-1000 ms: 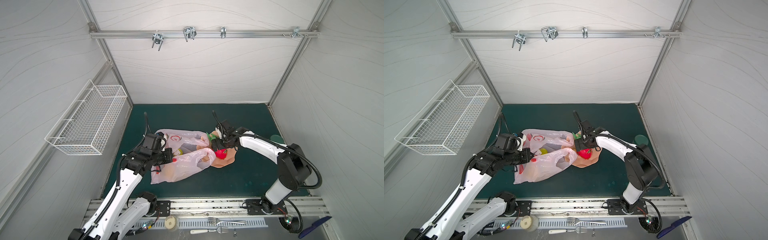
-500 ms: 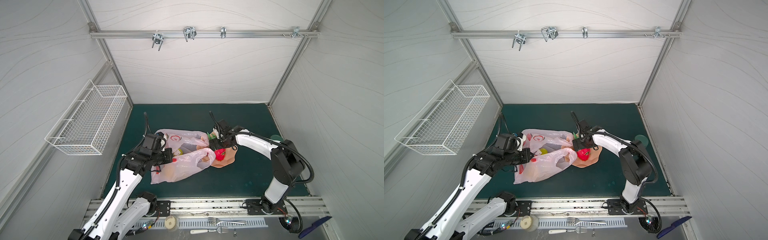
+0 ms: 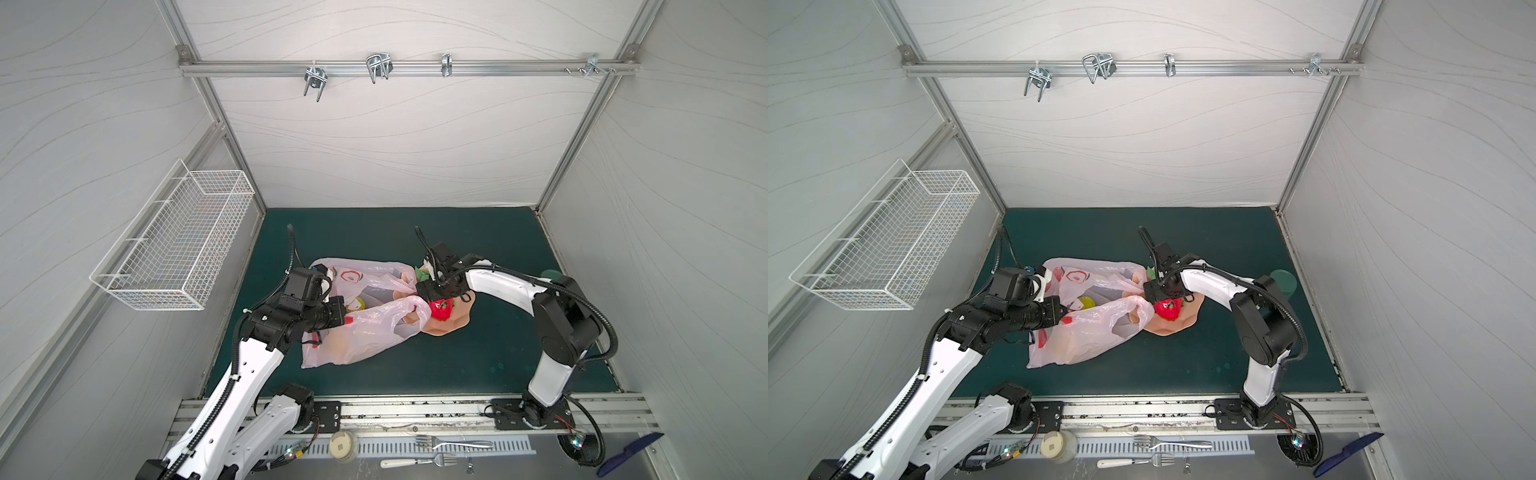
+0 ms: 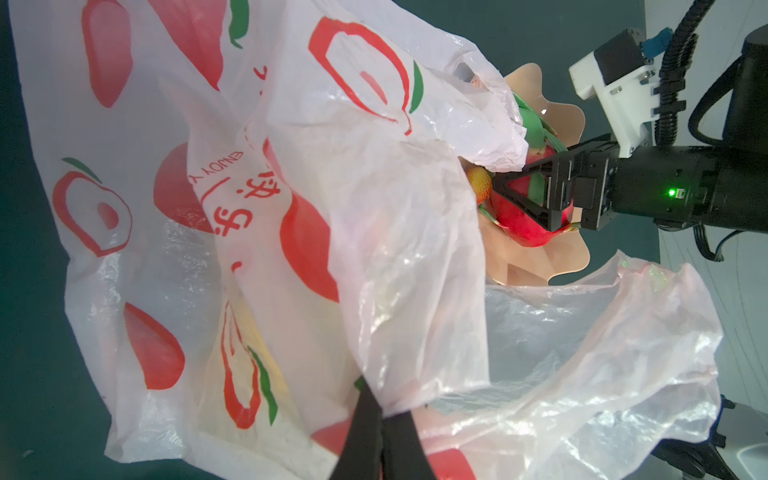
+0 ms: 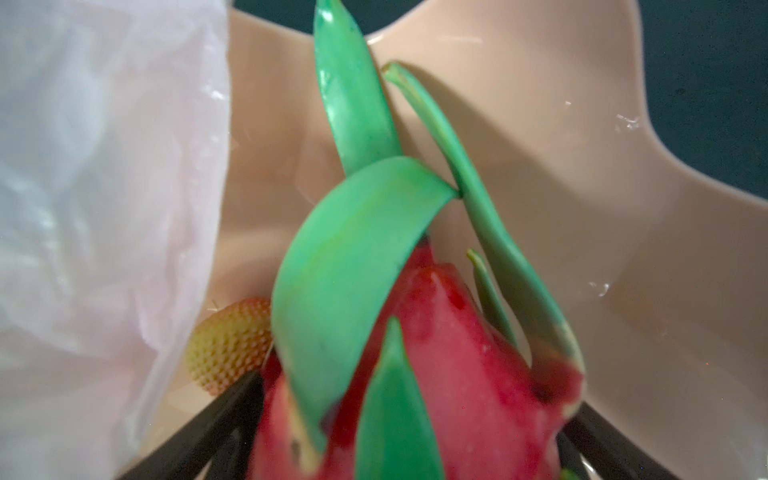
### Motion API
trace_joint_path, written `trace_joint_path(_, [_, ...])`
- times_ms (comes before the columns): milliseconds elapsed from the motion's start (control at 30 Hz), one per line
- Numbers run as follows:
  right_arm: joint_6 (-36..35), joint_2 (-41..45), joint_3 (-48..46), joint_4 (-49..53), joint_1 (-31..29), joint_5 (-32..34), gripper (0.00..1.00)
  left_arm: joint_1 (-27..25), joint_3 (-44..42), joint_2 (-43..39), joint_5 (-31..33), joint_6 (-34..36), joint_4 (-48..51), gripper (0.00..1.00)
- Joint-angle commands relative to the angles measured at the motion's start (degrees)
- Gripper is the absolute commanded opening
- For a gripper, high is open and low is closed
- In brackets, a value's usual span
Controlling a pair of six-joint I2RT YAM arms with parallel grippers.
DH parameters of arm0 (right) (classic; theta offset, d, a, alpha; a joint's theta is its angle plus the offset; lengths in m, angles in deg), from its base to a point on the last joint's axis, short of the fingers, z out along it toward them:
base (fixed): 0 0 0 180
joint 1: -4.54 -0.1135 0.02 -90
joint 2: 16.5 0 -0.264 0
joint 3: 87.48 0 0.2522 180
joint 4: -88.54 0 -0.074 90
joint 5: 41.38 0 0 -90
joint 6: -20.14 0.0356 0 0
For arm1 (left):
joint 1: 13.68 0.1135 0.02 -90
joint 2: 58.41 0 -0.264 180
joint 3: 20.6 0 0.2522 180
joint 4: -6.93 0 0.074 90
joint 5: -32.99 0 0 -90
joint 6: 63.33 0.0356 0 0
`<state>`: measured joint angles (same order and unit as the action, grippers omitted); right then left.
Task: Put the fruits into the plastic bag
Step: 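Close the right gripper on the red dragon fruit and adjust grip, then lift the red dragon fruit off the plate with the right gripper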
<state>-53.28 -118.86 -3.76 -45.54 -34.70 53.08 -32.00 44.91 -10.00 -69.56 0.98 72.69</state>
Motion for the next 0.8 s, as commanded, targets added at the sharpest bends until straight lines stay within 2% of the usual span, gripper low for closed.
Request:
trace_joint_path(0, [-0.39,-1.41,-2.80,3.84,-0.17,1.85,0.92,-0.22,0.47,-0.84,0.72,-0.04,-0.85,0.00])
trace_joint_path(167, [0.59,3.59,-1.74,3.06,0.16,2.39,0.78,-0.22,0.63,-0.84,0.83,-0.22,-0.90,0.00])
trace_joint_path(333, [2.37,9.77,-1.02,0.82,1.59,0.20,0.62,-0.21,0.54,-0.93,1.04,-0.54,-1.06,0.00])
trace_joint_path(567, [6.79,17.38,-2.28,-2.70,6.43,-5.54,0.52,-0.22,0.64,-1.07,1.04,-0.85,-0.98,0.00])
trace_joint_path(767, [10.37,18.75,-3.66,-7.16,9.71,-17.35,0.51,-0.22,0.87,-0.75,0.78,-1.00,-1.34,0.00])
